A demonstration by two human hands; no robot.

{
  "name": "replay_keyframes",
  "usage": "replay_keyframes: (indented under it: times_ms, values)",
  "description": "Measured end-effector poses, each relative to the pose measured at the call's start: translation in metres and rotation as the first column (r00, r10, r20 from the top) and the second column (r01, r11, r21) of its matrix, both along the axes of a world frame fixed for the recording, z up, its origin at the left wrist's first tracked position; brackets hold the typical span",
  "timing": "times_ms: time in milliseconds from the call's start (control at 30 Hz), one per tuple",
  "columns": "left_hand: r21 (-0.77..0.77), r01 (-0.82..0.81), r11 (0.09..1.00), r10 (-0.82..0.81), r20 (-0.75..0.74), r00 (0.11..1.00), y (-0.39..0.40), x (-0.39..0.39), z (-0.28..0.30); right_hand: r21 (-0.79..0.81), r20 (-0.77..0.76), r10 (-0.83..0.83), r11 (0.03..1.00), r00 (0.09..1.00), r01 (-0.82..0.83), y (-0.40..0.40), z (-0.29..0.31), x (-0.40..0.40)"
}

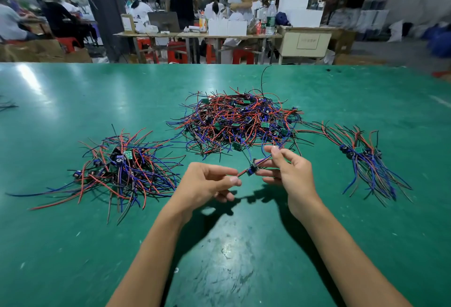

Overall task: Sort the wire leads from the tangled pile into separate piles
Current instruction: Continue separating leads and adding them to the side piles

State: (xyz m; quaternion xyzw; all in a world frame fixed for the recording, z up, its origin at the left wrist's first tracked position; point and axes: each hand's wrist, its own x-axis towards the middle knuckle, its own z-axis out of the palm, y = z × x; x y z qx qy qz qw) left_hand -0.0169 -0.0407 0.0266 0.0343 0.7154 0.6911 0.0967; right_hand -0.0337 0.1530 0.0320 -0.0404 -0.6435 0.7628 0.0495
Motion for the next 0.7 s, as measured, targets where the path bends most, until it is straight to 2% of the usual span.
replay_keyframes:
  times_ms: [100,167,233,333,500,700]
  values:
    - [-0.053,-0.116,0.992,0.107,-0.149,0.983,0.001,-0.002,-0.001,-0.095,0.018,-0.014,0.995,1.000,0.015,0.001,0.001,-0.001]
    - [-0.174,-0.193,0.966,0.139,-0.281,0.950,0.003,-0.004,-0.004,-0.099,0.012,-0.005,0.995,1.000,0.006,0.001,0.000,-0.002]
    - [-0.285,-0.262,0.922,0.137,-0.393,0.909,0.005,-0.006,-0.007,-0.102,0.007,-0.001,0.995,1.000,0.002,0.001,-0.002,-0.002]
    - [-0.341,-0.316,0.885,0.113,-0.502,0.857,0.006,-0.006,-0.008,-0.134,0.012,-0.002,0.991,1.000,0.003,0.002,-0.003,-0.004]
    - [-0.366,-0.329,0.871,0.092,-0.534,0.840,0.007,-0.006,-0.010,-0.247,0.041,-0.006,0.969,0.999,0.015,0.004,0.000,-0.007]
    - [-0.392,-0.327,0.860,0.073,-0.539,0.839,0.007,-0.005,-0.010,-0.236,0.036,0.002,0.972,0.999,0.007,0.006,-0.001,-0.007]
